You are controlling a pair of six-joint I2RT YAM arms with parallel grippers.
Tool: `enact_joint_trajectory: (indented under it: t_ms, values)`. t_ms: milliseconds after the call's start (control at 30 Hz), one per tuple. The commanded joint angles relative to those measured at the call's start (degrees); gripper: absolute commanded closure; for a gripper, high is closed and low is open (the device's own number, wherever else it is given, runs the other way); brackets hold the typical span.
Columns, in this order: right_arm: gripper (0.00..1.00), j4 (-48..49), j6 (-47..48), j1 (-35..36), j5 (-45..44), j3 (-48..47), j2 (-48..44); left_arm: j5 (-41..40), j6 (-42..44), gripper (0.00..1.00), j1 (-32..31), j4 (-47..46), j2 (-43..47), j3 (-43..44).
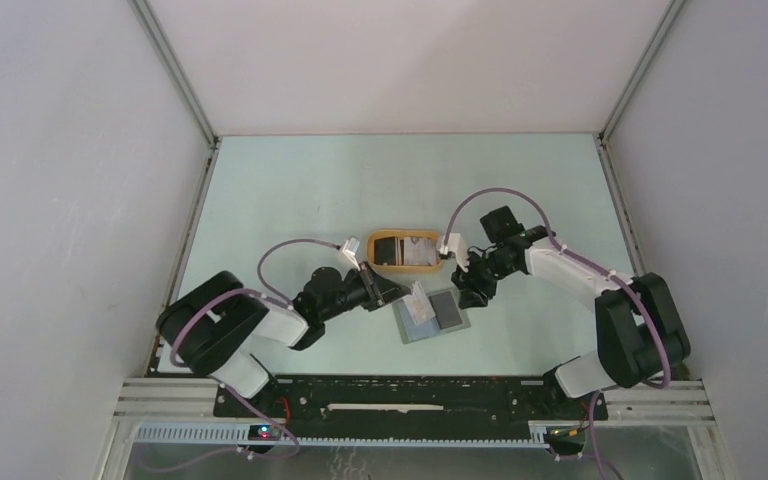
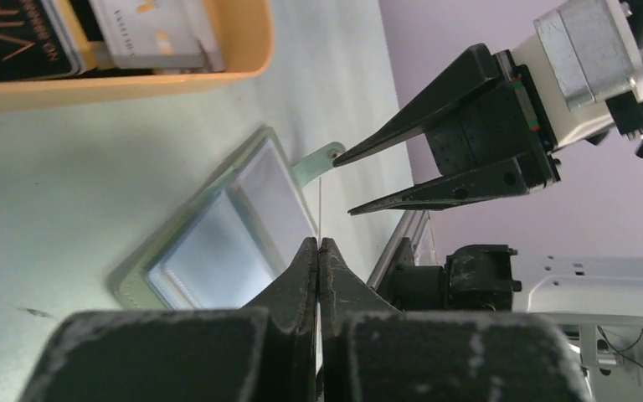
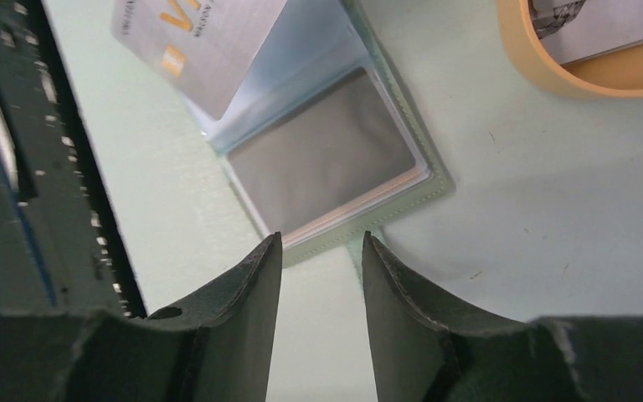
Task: Put the credit cards into the card holder
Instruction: Pick up the credit card from the storage box, then insert the credit card into the card holder.
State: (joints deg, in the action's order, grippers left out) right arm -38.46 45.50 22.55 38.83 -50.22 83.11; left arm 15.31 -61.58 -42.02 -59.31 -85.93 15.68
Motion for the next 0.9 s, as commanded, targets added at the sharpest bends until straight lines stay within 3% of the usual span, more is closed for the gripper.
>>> enact_joint_trajectory:
  t_ms: [0,233,867]
  values:
    - [0.51,4.3,0.0,2.8,-9.3,-0.1,2.0,0.0,-3.2,1.00,0.2,-9.5,-5.7,-0.6]
    - [0.51,4.6,-0.4,6.2,-13.4,-0.5,5.4,0.0,-4.7,1.00,0.2,-10.5,-9.5,-1.1]
    - [0.53,3.2,-1.7,7.2,-14.9,-2.1,9.1,2.3,-5.4,1.00,0.3,-7.9,-15.2,2.5]
